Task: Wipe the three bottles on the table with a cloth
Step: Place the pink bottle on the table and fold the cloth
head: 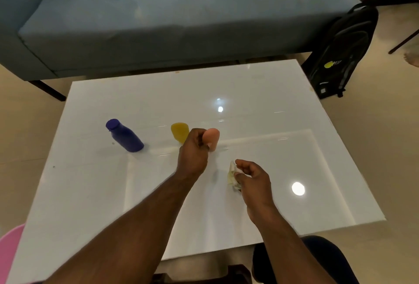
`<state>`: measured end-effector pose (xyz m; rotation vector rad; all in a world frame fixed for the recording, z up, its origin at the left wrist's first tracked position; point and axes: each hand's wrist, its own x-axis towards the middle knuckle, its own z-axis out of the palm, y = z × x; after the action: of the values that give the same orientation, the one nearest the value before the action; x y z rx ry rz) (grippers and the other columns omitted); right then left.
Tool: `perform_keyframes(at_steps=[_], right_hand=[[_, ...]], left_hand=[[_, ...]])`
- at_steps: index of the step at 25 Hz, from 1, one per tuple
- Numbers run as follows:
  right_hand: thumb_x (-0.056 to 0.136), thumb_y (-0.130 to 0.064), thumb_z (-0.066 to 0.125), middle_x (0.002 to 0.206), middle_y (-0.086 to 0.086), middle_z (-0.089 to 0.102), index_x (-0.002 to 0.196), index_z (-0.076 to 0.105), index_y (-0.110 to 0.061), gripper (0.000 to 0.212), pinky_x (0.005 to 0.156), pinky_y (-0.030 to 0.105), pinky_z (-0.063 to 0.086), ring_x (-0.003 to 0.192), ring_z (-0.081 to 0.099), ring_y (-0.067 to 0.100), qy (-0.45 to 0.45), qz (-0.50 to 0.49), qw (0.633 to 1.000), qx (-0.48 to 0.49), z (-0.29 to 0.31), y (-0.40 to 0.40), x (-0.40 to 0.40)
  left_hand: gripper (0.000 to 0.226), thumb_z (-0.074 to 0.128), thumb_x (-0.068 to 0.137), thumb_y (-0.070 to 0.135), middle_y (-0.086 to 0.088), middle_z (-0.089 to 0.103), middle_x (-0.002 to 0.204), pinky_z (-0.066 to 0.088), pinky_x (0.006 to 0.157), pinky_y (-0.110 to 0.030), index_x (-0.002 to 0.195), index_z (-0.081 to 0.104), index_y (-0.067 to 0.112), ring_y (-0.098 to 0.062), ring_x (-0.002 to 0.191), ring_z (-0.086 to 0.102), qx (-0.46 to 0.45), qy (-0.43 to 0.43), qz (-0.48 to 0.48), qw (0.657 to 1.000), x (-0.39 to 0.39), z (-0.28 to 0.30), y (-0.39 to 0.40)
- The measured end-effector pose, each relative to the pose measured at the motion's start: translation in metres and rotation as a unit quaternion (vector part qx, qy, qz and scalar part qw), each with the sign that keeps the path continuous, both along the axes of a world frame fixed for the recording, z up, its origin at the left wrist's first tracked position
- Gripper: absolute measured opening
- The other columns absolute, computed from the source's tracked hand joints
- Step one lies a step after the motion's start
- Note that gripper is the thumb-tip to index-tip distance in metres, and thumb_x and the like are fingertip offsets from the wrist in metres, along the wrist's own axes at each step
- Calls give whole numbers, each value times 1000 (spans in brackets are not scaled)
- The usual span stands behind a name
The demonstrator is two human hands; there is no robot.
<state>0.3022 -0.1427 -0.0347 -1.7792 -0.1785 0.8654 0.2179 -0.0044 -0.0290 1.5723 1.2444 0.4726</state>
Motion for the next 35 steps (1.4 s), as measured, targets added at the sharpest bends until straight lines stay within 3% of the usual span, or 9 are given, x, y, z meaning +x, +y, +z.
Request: perform_keyframes(at_steps=[12,17,19,21,24,27,30,33,35], right_hand=[[91,-4,58,105,-9,68,104,67,-28,29,87,38,56,98,64,15,71,-25,997,11,-9,3,10],[90,1,58,102,-5,69,103,67,-22,28,84,36,57,96,65,16,113,-40,992,39,-3,3,12],[89,-1,61,100,-4,70,103,68,-23,27,83,37,57,94,66,16,94,-38,994,31,-2,3,12],[86,-4,66,97,-4,71,99,69,-24,24,82,41,58,91,68,17,56,-34,997,27,-3,4,10],[82,-10,71,88,-8,73,91,70,-25,17,79,33,58,84,68,10,-25,9,999,28,1,2,0],[81,-10,72,88,-7,73,92,71,-22,16,81,29,57,85,68,8,-43,82,995,41,12,-4,-13],[84,-7,67,97,-6,72,98,71,-22,21,87,36,56,93,67,12,-13,117,992,49,19,-9,-22],[91,-17,61,116,-2,67,116,65,-22,25,93,44,53,106,63,17,72,158,983,52,28,-11,-38],[93,-21,60,115,2,68,116,65,-20,24,92,43,53,104,65,21,113,203,970,62,38,-13,-53]], left_hand=[[35,54,87,-5,3,69,105,55,94,-41,111,60,19,-19,101,65,11,-4,-33,999,26,-17,26],[41,67,90,15,2,69,124,53,101,-45,129,57,24,-18,113,65,-39,1,-1,999,20,-19,22],[36,65,92,17,0,71,119,56,95,-40,127,58,25,-16,104,69,-61,-14,59,996,6,-15,-1],[16,63,96,20,0,75,102,61,81,-35,111,64,25,-14,89,72,-88,-41,70,993,-6,-8,-36],[22,69,94,35,2,75,105,62,83,-34,113,67,24,-16,96,72,-185,-60,7,981,-18,0,-68],[17,69,95,26,-1,77,106,61,89,-38,111,70,20,-16,96,74,-224,-81,38,970,-38,3,-70],[13,64,98,21,-2,77,105,61,87,-37,109,71,18,-18,97,74,-248,-88,59,963,-64,14,-70],[16,59,100,16,-6,77,107,60,89,-37,112,71,15,-23,100,74,-266,-104,43,957,-89,32,-75],[19,57,101,14,-9,76,108,59,92,-41,114,71,12,-26,102,73,-259,-119,20,958,-109,42,-80]])
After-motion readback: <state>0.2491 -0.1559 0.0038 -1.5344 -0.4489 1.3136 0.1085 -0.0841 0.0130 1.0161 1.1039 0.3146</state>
